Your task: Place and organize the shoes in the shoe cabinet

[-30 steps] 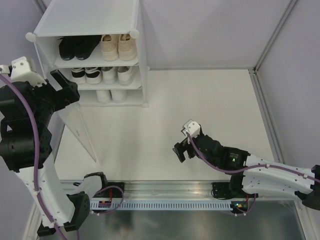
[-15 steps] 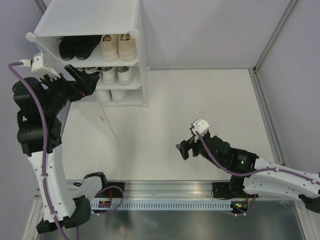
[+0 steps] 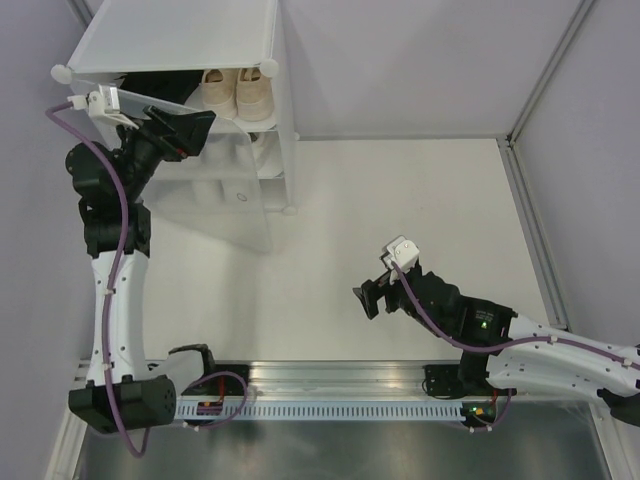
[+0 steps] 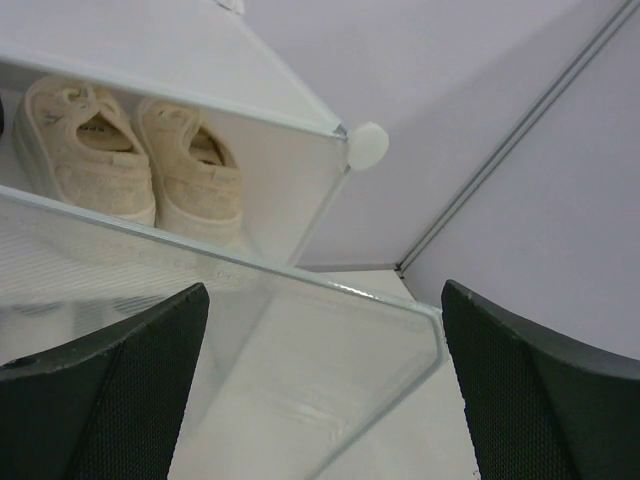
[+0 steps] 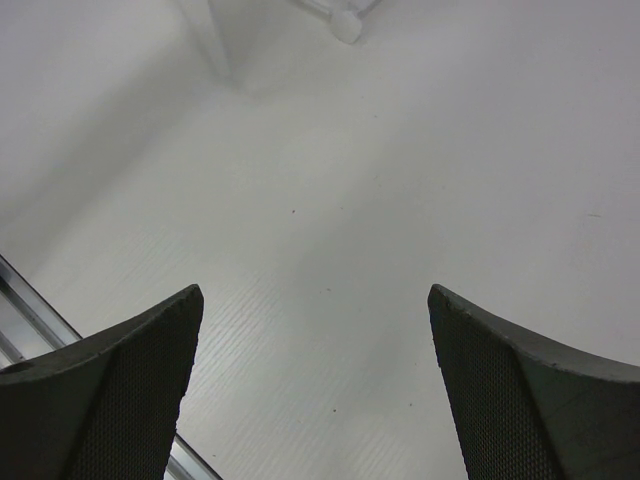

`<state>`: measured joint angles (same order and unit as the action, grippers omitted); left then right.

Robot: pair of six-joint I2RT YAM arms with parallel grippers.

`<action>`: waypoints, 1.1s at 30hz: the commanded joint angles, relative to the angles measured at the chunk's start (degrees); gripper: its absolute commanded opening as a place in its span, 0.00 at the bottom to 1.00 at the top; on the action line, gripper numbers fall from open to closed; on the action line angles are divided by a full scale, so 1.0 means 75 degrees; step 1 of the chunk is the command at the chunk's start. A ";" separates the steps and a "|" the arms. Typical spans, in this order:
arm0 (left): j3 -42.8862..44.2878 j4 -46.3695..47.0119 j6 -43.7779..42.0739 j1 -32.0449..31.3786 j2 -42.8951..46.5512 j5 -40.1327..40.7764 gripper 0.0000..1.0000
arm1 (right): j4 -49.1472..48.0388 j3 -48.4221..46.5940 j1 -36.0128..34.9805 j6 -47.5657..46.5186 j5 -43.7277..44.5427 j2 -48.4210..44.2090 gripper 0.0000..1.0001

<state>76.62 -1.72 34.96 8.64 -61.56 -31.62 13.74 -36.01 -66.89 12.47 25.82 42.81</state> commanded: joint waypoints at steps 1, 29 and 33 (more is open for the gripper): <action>-0.0302 0.2465 0.0389 -0.0133 -0.0334 -0.0050 1.00 | -0.0191 -0.0015 0.0025 0.0095 0.0248 -0.0012 0.97; -0.0067 0.2387 -0.1719 -0.1750 -0.1931 0.1907 1.00 | 0.0840 -0.0753 0.0024 0.0470 0.0974 -0.0363 0.96; -0.0290 0.0690 -0.2117 -0.1750 -0.0829 0.2199 1.00 | 0.1214 -0.1174 0.0024 0.0552 0.1477 -0.0574 0.98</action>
<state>74.78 10.83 24.43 -4.43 -75.68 -18.04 20.71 -40.53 -66.89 15.09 32.29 40.05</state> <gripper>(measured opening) 0.995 0.975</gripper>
